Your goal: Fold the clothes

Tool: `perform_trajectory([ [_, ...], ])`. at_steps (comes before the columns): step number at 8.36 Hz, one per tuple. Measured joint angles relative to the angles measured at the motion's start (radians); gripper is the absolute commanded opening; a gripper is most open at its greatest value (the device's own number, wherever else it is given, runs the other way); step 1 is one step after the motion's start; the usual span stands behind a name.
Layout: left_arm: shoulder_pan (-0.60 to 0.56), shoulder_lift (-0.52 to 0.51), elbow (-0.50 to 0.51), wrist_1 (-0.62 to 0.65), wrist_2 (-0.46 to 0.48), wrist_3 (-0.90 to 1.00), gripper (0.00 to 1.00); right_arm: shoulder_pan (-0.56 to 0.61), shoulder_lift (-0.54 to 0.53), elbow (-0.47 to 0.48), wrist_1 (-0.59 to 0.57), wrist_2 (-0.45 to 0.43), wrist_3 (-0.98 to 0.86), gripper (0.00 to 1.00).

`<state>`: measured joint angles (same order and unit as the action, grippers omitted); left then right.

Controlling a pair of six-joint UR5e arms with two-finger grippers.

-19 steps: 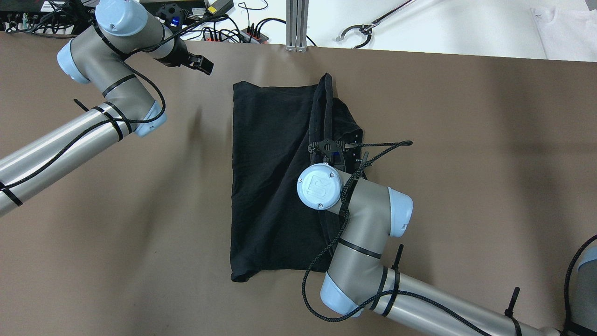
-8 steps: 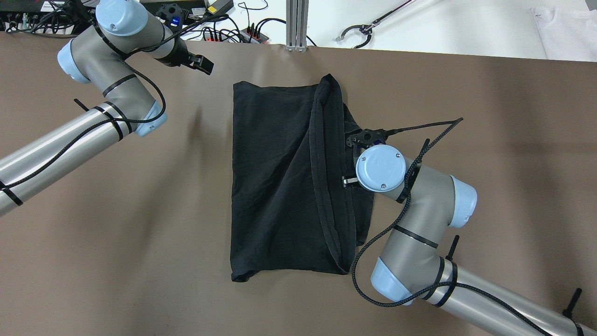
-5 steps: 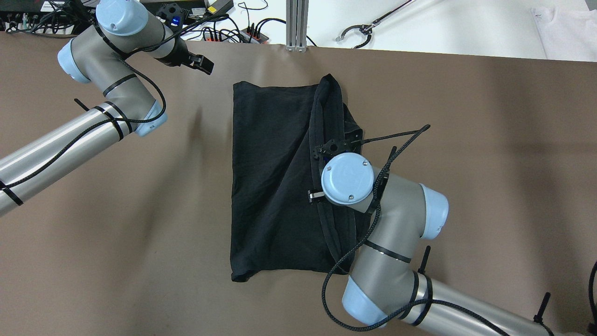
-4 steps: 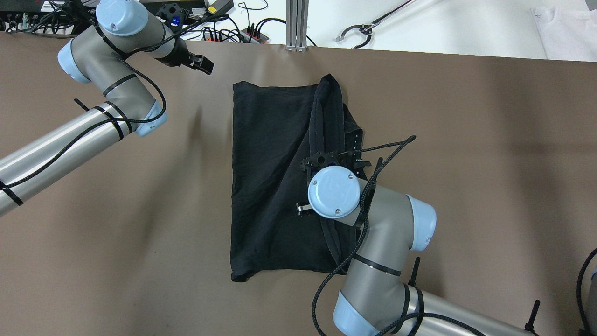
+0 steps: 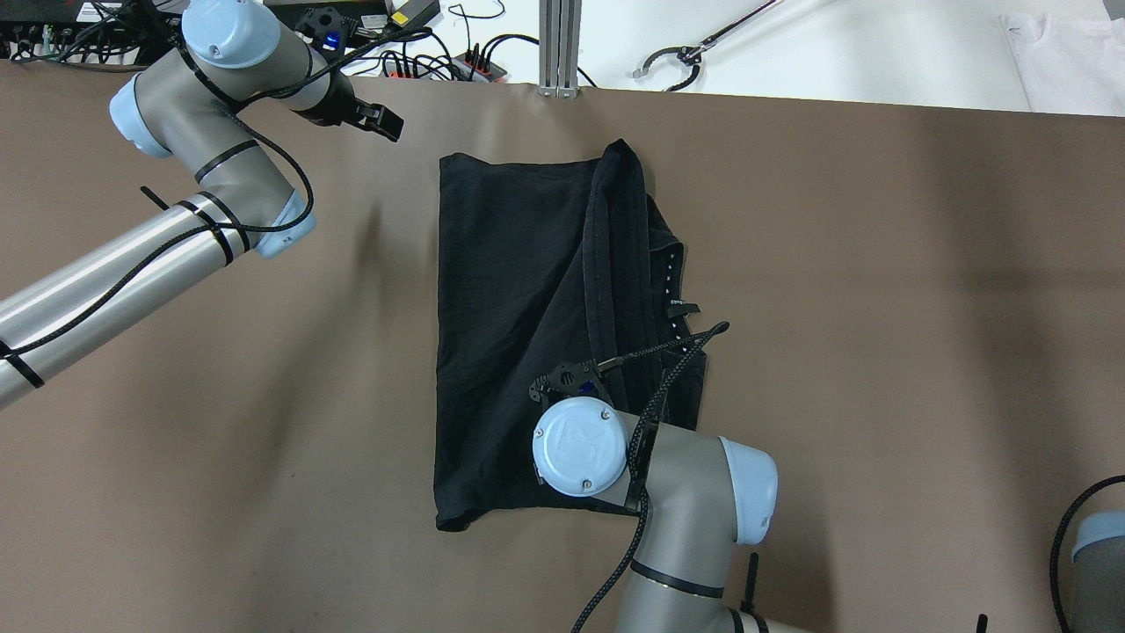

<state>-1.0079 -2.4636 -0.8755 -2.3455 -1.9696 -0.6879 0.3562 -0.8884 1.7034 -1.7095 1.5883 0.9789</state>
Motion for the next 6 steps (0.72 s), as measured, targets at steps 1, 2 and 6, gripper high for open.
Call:
perform_trajectory([
  [1, 0.0, 0.0, 0.0, 0.0, 0.0, 0.0, 1.0, -0.014, 0.0, 0.001, -0.02, -0.015, -0.031, 0.66],
  [2, 0.0, 0.0, 0.0, 0.0, 0.0, -0.001, 1.0, -0.02, -0.002, 0.001, -0.03, -0.025, -0.075, 0.59],
  [6, 0.004, 0.003, -0.001, -0.002, 0.0, -0.001, 1.0, -0.024, -0.011, 0.001, -0.038, -0.058, -0.171, 0.44],
])
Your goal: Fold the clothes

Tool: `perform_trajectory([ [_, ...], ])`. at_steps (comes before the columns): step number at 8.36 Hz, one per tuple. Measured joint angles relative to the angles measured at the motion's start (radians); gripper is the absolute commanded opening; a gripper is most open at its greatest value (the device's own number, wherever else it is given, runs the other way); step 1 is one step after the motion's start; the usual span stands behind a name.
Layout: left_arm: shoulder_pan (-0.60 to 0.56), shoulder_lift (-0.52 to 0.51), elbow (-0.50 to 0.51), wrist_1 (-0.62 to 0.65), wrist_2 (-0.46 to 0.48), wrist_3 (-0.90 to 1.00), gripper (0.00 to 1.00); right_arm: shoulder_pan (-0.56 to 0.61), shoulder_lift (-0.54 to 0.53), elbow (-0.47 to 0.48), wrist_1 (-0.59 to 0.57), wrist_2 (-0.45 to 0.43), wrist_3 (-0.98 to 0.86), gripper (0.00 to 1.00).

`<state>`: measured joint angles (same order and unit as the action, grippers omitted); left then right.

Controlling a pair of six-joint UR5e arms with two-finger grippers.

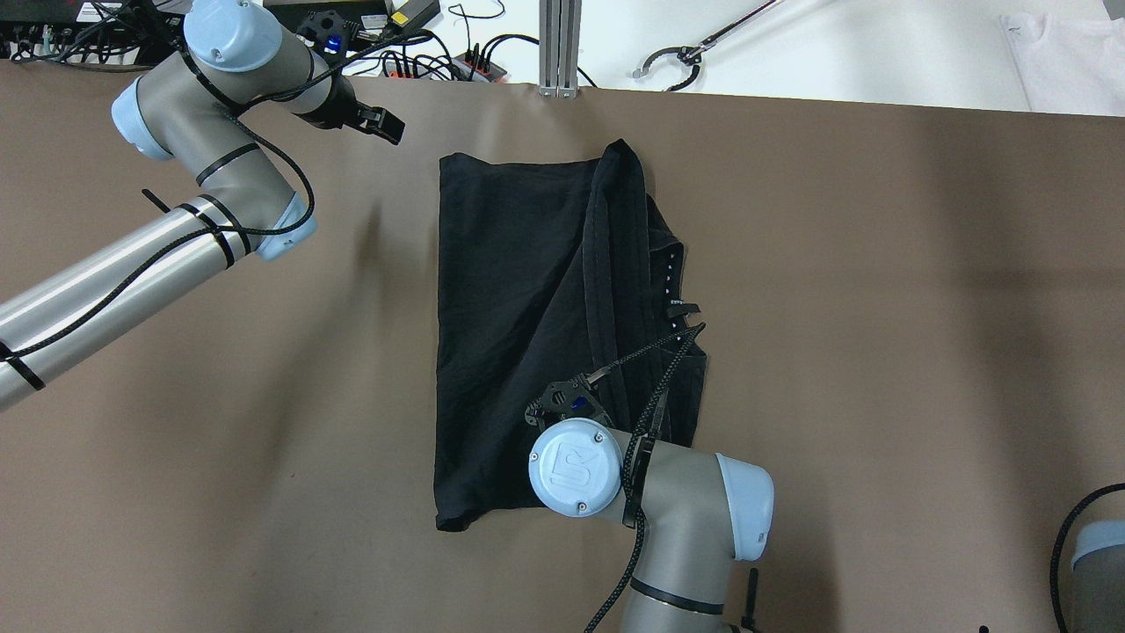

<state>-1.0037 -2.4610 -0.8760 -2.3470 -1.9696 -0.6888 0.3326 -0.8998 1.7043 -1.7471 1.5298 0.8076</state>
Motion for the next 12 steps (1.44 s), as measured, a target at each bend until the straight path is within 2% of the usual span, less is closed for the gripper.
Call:
perform_trajectory([
  [4, 0.0, 0.005, -0.001, -0.001, 0.0, 0.0, 1.0, 0.008, -0.024, 0.023, -0.001, -0.005, -0.041, 0.37],
  [7, 0.0, 0.008, -0.001, -0.001, 0.0, 0.0, 1.0, 0.003, -0.077, 0.077, -0.002, -0.017, -0.055, 0.19],
  [9, 0.0, 0.009, -0.001, -0.002, 0.0, 0.0, 1.0, 0.0, -0.083, 0.084, -0.002, -0.018, -0.055, 0.13],
  [11, 0.0, 0.01, -0.001, -0.001, 0.0, 0.0, 1.0, 0.0, -0.08, 0.088, -0.001, -0.019, -0.056, 0.0],
  [12, 0.001, 0.01, -0.001, -0.001, 0.0, 0.0, 1.0, 0.0, -0.08, 0.093, -0.001, -0.019, -0.056, 0.0],
])
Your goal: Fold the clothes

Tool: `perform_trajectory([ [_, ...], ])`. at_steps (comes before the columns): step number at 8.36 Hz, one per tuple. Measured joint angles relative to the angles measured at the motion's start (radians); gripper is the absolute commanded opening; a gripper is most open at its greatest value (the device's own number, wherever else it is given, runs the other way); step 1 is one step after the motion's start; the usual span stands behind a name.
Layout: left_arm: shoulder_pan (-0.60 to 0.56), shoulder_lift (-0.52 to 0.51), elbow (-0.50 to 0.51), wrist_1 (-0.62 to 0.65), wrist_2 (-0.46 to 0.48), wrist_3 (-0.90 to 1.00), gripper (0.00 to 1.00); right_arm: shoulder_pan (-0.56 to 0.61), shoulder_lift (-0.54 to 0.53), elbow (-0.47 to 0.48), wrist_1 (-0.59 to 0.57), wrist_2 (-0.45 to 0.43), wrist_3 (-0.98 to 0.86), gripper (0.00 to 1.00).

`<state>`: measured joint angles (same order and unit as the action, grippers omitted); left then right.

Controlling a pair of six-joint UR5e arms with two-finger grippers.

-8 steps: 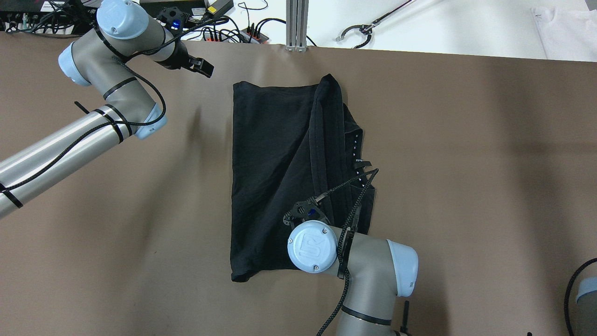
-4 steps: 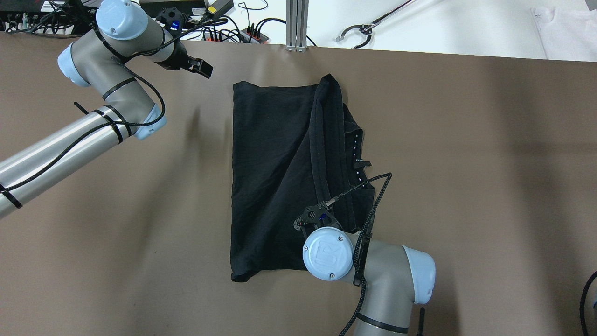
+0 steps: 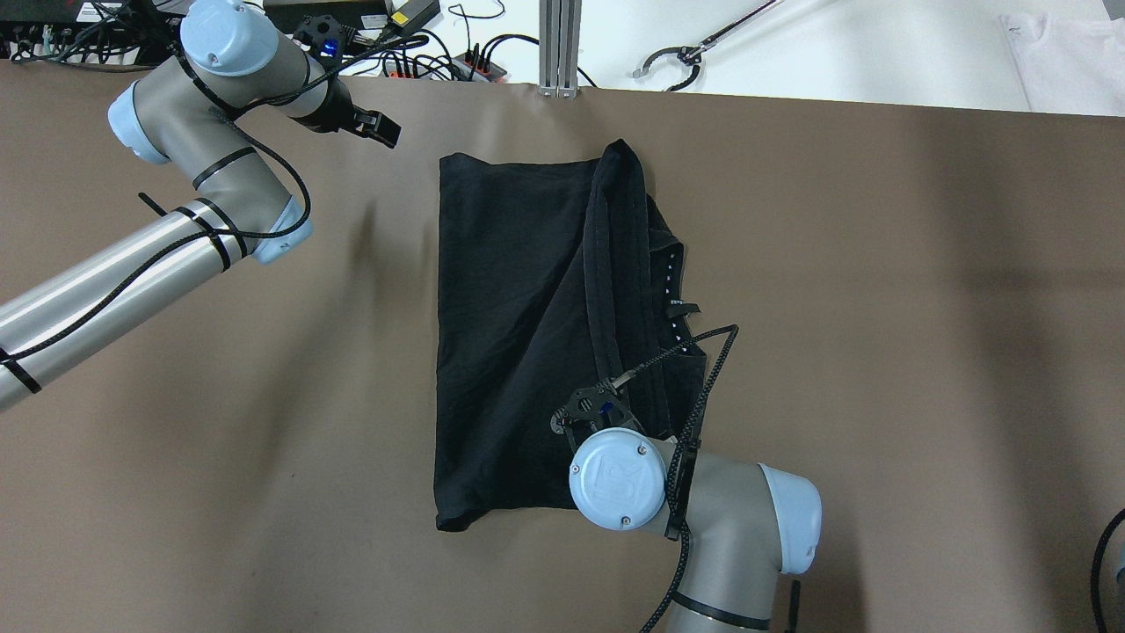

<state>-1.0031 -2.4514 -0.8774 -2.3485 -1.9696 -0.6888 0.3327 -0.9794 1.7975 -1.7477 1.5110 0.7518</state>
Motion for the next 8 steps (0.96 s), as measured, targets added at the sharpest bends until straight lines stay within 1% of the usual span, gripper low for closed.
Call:
perform_trajectory([
  [2, 0.001, 0.0, 0.0, 0.0, 0.0, 0.0, 1.0, 0.003, -0.008, 0.019, -0.001, 0.001, 0.001, 0.0],
  [3, 0.001, 0.0, 0.0, 0.0, 0.0, 0.0, 1.0, 0.006, -0.026, 0.036, -0.001, 0.001, 0.001, 0.0],
  [4, 0.0, 0.0, 0.0, 0.0, 0.0, 0.0, 1.0, 0.007, -0.069, 0.067, -0.001, 0.002, 0.007, 0.0],
  [5, 0.0, 0.0, 0.0, 0.0, 0.0, 0.0, 1.0, 0.007, -0.128, 0.112, 0.0, 0.001, 0.022, 0.33],
  [6, 0.001, 0.0, 0.0, 0.0, 0.0, 0.0, 1.0, 0.006, -0.186, 0.15, 0.004, 0.0, 0.065, 0.91],
  [7, 0.001, 0.0, 0.0, 0.0, 0.0, 0.0, 1.0, -0.007, -0.221, 0.169, 0.006, -0.001, 0.148, 0.94],
  [8, 0.001, 0.0, 0.0, 0.0, 0.0, 0.0, 1.0, -0.028, -0.231, 0.176, 0.007, -0.003, 0.236, 0.94],
])
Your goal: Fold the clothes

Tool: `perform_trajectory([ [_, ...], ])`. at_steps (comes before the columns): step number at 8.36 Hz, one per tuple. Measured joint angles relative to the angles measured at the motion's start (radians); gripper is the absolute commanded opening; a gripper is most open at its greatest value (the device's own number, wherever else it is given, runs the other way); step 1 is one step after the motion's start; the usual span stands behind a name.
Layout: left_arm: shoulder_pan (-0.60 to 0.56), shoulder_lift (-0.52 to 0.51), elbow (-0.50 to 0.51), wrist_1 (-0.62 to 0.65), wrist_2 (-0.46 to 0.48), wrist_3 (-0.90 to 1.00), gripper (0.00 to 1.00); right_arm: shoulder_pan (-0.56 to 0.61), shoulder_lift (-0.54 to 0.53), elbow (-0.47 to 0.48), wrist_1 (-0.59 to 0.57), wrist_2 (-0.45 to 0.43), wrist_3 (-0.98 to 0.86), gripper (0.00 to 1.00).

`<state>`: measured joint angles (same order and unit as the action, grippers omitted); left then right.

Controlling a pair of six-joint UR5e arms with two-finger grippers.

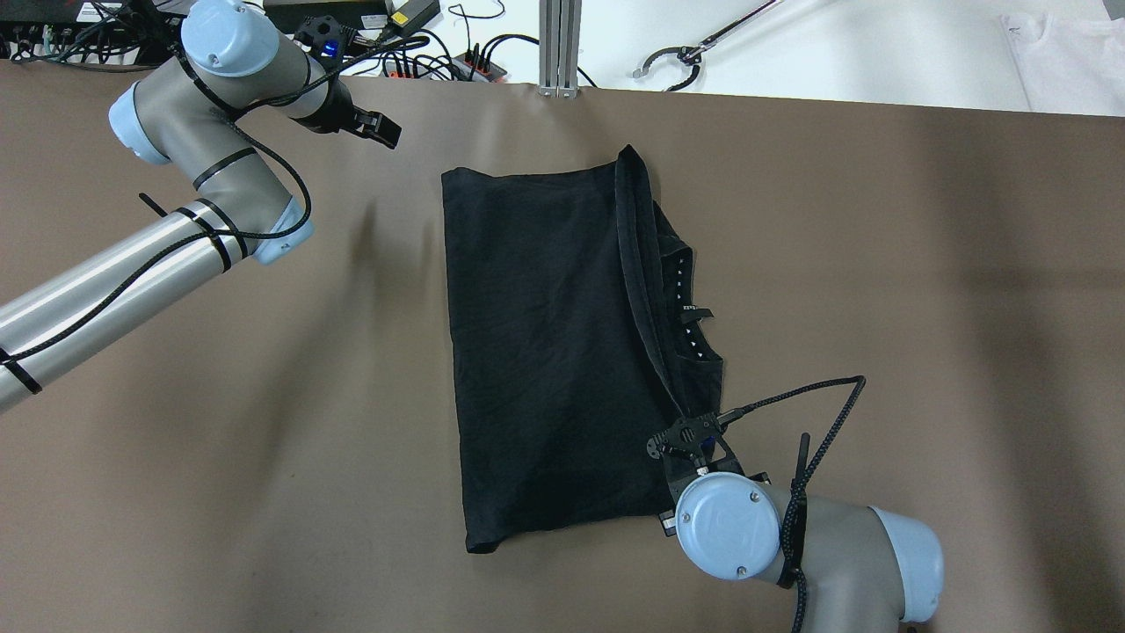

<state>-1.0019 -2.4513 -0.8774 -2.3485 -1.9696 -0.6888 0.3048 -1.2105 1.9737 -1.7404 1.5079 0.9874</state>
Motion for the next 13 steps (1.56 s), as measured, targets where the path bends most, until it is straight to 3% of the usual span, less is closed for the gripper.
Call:
perform_trajectory([
  [4, 0.0, -0.001, 0.0, 0.0, 0.0, 0.0, 1.0, 0.043, 0.085, -0.036, 0.0, 0.003, 0.066, 0.94],
  [9, 0.0, -0.002, 0.001, 0.0, 0.0, 0.0, 1.0, 0.232, 0.373, -0.404, 0.001, 0.013, -0.076, 0.94],
  [13, 0.0, -0.002, 0.001, 0.0, 0.0, 0.0, 1.0, 0.274, 0.436, -0.614, 0.138, 0.019, -0.139, 0.94],
])
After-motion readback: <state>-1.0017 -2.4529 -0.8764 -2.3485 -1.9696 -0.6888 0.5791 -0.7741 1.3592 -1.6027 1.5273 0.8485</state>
